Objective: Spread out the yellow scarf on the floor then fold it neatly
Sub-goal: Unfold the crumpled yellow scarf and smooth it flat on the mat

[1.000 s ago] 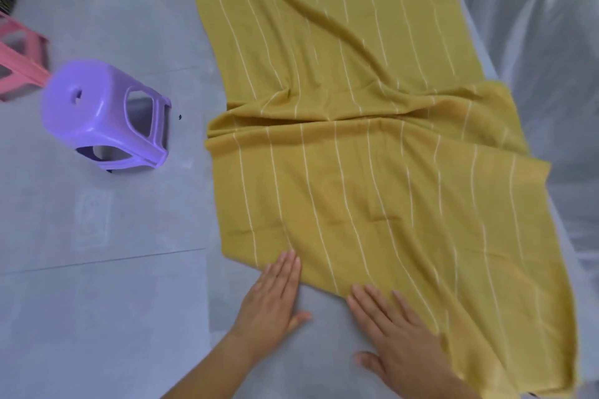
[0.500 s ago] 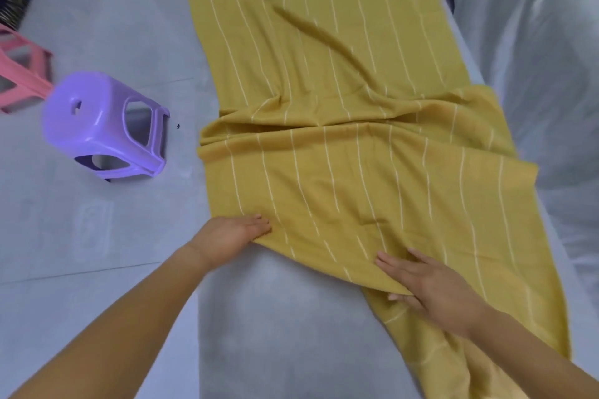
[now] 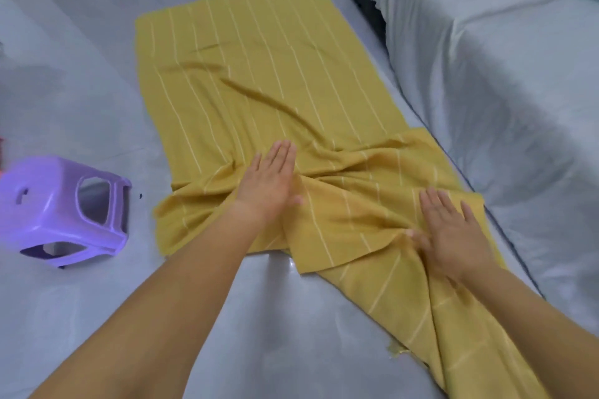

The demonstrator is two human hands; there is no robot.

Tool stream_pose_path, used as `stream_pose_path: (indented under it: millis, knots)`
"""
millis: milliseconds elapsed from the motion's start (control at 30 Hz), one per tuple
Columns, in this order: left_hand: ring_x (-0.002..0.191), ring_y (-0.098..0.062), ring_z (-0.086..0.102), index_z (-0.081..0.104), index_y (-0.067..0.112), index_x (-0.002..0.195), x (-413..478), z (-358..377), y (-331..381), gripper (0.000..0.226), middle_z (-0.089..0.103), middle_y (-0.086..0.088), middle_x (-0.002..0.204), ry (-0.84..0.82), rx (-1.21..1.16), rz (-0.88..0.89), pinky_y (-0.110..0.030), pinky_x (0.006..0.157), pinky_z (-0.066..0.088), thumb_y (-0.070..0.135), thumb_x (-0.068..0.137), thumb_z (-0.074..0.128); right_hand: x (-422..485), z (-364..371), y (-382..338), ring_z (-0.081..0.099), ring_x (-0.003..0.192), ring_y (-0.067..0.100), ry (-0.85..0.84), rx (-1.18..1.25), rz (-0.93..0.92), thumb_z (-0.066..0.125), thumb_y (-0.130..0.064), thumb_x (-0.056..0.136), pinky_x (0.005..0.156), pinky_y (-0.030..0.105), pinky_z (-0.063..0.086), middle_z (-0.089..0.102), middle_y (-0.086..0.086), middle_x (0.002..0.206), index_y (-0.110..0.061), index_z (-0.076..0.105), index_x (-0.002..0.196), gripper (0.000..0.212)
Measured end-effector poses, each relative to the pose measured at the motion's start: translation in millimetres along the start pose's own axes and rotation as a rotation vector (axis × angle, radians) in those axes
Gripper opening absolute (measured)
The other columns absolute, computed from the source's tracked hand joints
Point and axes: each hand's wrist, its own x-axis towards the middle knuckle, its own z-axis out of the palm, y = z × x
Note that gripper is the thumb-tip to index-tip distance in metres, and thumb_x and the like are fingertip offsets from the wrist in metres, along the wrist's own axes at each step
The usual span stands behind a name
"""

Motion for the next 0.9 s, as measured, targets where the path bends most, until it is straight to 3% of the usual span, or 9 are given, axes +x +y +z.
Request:
stream_pose_path:
  millis: [167,233,300,467,533,600,667,767,900]
  knots:
    - [0.14,-0.015,-0.017,-0.011,0.01,0.146,-14.4,47.7,32.3,0.109,-0.021,-0.001,0.149,-0.01,-0.038,0.213,-0.043,0.117,0.003,0.085,0.069,0.009,-10.3,30.3,-53.4,0.015,0.143,0.019,0.032,0.017,-0.133,0.014,-0.071,0.089,0.111,0.042,0.01,0.016,0.005,0.155,-0.012,0.015,0.149,0.084]
    - [0.14,-0.014,-0.016,-0.009,0.012,0.147,-17.4,70.0,39.7,0.11,-0.017,0.0,0.152,-0.078,-0.017,0.268,-0.046,0.117,0.006,0.086,0.065,-0.008,-9.1,49.2,-62.9,0.025,0.14,0.019,-0.032,0.023,-0.136,0.017,-0.071,0.089,0.107,0.042,0.017,0.028,0.006,0.152,-0.009,0.027,0.146,0.085]
    - [0.142,-0.012,-0.014,-0.01,0.015,0.148,-9.4,83.9,42.7,0.102,-0.017,0.001,0.155,-0.156,-0.009,0.226,-0.043,0.117,0.002,0.081,0.07,-0.004,-1.7,63.5,-62.3,0.032,0.137,0.019,-0.04,0.052,-0.097,0.012,-0.071,0.089,0.106,0.04,0.019,0.034,0.006,0.149,-0.009,0.033,0.143,0.085]
    - [0.143,-0.01,-0.009,-0.009,0.017,0.148,8.0,82.5,36.5,0.104,-0.013,0.001,0.157,-0.17,-0.103,0.309,-0.038,0.117,0.002,0.084,0.072,0.009,9.6,67.1,-55.5,-0.009,0.141,0.006,-0.063,0.15,-0.118,-0.022,-0.078,0.067,0.117,0.035,0.0,-0.019,-0.008,0.15,-0.02,-0.009,0.148,0.1]
    - [0.142,-0.008,-0.012,-0.013,0.018,0.147,-9.8,79.4,34.2,0.109,-0.017,0.003,0.155,-0.178,-0.145,0.489,-0.034,0.117,-0.001,0.088,0.067,0.012,4.1,59.1,-51.7,0.012,0.142,0.01,-0.012,0.173,-0.137,-0.013,-0.076,0.075,0.116,0.038,0.012,0.005,-0.002,0.155,-0.019,0.013,0.15,0.098]
    - [0.141,-0.006,-0.012,-0.013,0.019,0.147,-30.0,79.7,32.9,0.105,-0.016,0.006,0.154,-0.215,-0.092,0.624,-0.031,0.117,-0.003,0.082,0.072,0.024,-4.9,56.8,-48.3,0.05,0.125,0.018,0.11,0.143,-0.146,0.0,-0.066,0.089,0.11,0.041,0.026,0.05,0.004,0.138,-0.021,0.053,0.131,0.082]
    - [0.142,-0.008,0.006,0.007,0.018,0.149,-39.7,81.6,29.7,0.087,0.006,0.003,0.157,-0.197,-0.13,0.623,-0.036,0.117,0.014,0.071,0.083,0.024,-9.5,52.9,-47.5,0.065,0.104,0.017,0.192,0.219,-0.117,0.008,-0.059,0.095,0.107,0.041,0.03,0.068,0.002,0.113,-0.022,0.071,0.105,0.074]
    - [0.121,-0.015,0.053,0.055,0.015,0.129,-38.6,68.7,22.9,0.063,0.055,-0.001,0.134,-0.003,-0.33,0.581,-0.038,0.091,0.052,0.057,0.091,0.026,-10.3,35.0,-47.8,0.066,0.099,0.013,0.28,0.402,-0.107,0.02,-0.057,0.095,0.109,0.039,0.028,0.071,-0.001,0.105,-0.016,0.073,0.1,0.067]
    - [0.112,-0.014,0.06,0.066,0.011,0.116,-35.0,34.7,12.2,0.055,0.065,-0.002,0.119,0.19,-0.267,0.792,-0.03,0.085,0.053,0.047,0.098,0.029,-22.2,5.9,-40.5,0.065,0.101,0.01,0.405,0.439,-0.223,0.033,-0.046,0.097,0.113,0.037,0.02,0.07,-0.001,0.107,-0.013,0.071,0.103,0.051]
